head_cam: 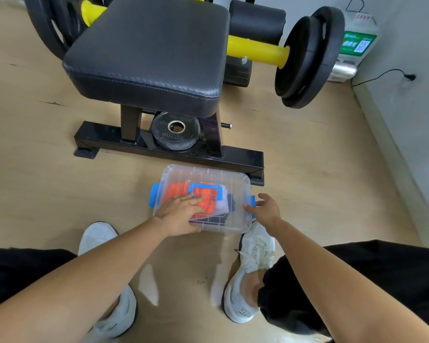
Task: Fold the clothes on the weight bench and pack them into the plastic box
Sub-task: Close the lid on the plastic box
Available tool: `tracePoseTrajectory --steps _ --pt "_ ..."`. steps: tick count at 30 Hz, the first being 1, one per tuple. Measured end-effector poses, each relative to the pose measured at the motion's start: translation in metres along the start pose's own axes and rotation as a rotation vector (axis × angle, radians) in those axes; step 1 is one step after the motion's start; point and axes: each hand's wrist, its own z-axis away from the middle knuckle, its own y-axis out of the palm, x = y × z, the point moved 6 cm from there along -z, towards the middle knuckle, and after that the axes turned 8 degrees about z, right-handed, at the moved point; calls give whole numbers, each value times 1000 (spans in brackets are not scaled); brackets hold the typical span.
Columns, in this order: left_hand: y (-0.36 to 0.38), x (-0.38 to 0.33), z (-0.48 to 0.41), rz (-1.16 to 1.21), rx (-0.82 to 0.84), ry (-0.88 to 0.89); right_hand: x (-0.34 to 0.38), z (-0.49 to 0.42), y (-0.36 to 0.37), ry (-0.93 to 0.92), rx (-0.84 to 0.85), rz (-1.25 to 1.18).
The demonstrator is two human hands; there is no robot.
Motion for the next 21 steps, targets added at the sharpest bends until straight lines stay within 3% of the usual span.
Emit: tracePoseTrajectory --steps 4,10,16,21 --pt "2 2 2 17 -22 9 -7 -5 -1 43 47 -80" --pt "2 1 0 37 -28 5 13 -2 -9 -50 -106 -28" --pt "4 2 1 51 -37 2 20 0 -7 -117 -151 72" --pt "-8 7 4 220 -135 2 38 10 7 -375 -151 363"
